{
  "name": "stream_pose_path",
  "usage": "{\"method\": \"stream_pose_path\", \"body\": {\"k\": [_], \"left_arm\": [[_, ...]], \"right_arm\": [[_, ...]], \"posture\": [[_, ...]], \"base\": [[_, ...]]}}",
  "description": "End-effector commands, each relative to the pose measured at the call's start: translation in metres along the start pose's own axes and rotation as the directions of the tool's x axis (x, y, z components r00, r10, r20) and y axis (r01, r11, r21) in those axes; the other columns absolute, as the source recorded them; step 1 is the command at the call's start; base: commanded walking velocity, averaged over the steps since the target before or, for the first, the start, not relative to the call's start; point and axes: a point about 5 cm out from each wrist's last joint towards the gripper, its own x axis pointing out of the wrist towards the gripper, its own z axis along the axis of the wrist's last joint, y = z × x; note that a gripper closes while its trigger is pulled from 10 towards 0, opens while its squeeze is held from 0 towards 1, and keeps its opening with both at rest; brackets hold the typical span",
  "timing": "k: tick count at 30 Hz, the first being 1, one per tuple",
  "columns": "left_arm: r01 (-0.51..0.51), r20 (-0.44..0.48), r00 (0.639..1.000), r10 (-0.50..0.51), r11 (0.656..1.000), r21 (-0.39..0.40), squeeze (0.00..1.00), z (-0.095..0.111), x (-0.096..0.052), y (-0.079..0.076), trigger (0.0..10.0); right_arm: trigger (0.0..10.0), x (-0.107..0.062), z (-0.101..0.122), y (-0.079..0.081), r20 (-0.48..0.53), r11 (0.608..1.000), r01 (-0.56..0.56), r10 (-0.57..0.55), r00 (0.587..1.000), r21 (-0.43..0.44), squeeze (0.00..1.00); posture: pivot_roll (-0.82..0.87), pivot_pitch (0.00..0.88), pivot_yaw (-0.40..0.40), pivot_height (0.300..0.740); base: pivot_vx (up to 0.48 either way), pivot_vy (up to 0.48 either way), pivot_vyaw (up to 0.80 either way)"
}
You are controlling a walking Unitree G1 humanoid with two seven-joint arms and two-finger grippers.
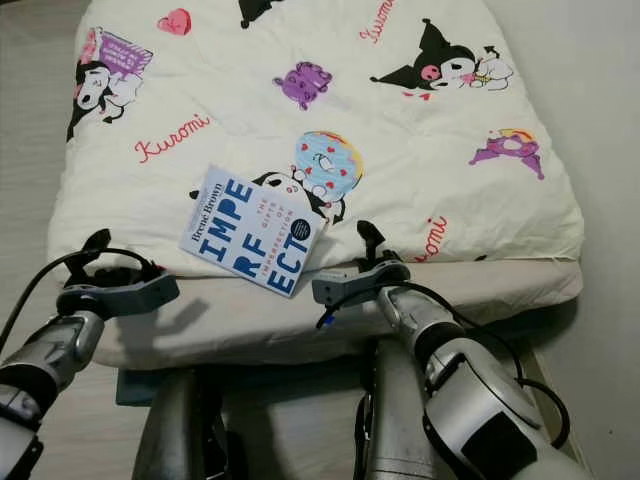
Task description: Clean up the room
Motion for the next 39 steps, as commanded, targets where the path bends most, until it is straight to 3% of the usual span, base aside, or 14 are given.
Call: {"method": "stream_pose_path", "body": {"k": [1, 2, 3, 20, 31, 33, 39], "left_arm": [[0.051, -0.020, 0.999, -0.050, 0.998, 0.026, 0.00, -0.007, -0.008, -0.010, 0.0], [0.051, -0.022, 0.998, -0.051, 0.998, 0.027, 0.00, -0.007, -0.008, -0.010, 0.0], [0.052, -0.023, 0.998, -0.051, 0.998, 0.027, 0.00, -0.008, -0.008, -0.010, 0.0], [0.064, -0.025, 0.998, -0.063, 0.997, 0.050, 0.00, -0.017, -0.012, -0.010, 0.0], [0.154, -0.003, 0.988, -0.154, 0.987, 0.047, 0.00, -0.025, -0.019, -0.014, 0.0], [0.182, 0.018, 0.983, -0.183, 0.983, 0.036, 0.00, -0.035, -0.020, -0.006, 0.0], [0.206, 0.074, 0.976, -0.207, 0.978, 0.014, 0.00, -0.039, -0.017, 0.007, 0.0]], "right_arm": [[9.6, -0.005, 0.000, 0.015, -0.009, 0.998, -0.065, 0.065, 0.998, 0.011, 0.00], [9.6, -0.005, 0.000, 0.015, -0.010, 0.998, -0.064, 0.065, 0.998, 0.018, 0.00], [0.0, -0.005, 0.001, 0.014, -0.004, 0.998, -0.061, 0.061, 0.998, 0.009, 0.00], [0.0, -0.005, -0.011, 0.009, -0.045, 0.997, -0.054, 0.052, 0.998, -0.047, 0.00], [0.0, -0.007, -0.008, 0.014, 0.020, 0.992, -0.126, 0.127, 0.992, -0.026, 0.00], [0.0, -0.008, -0.012, 0.012, 0.067, 0.982, -0.188, 0.187, 0.980, 0.004, 0.00], [0.0, -0.008, -0.021, 0.002, 0.084, 0.977, -0.206, 0.202, 0.976, 0.048, 0.00]], "posture": [[0.01, 0.520, -0.028, 0.566], [0.01, 0.520, -0.027, 0.566], [0.01, 0.520, -0.026, 0.566], [0.05, 0.510, -0.009, 0.566], [0.04, 0.508, 0.001, 0.566], [0.04, 0.508, 0.003, 0.566], [0.04, 0.508, 0.000, 0.566]], "base": [[0.000, 0.000, 0.00], [0.000, 0.000, 0.00], [0.000, 0.000, 0.00], [0.000, 0.000, 0.00], [0.000, 0.000, 0.00], [0.000, 0.000, 0.00], [0.000, 0.000, 0.00]]}}
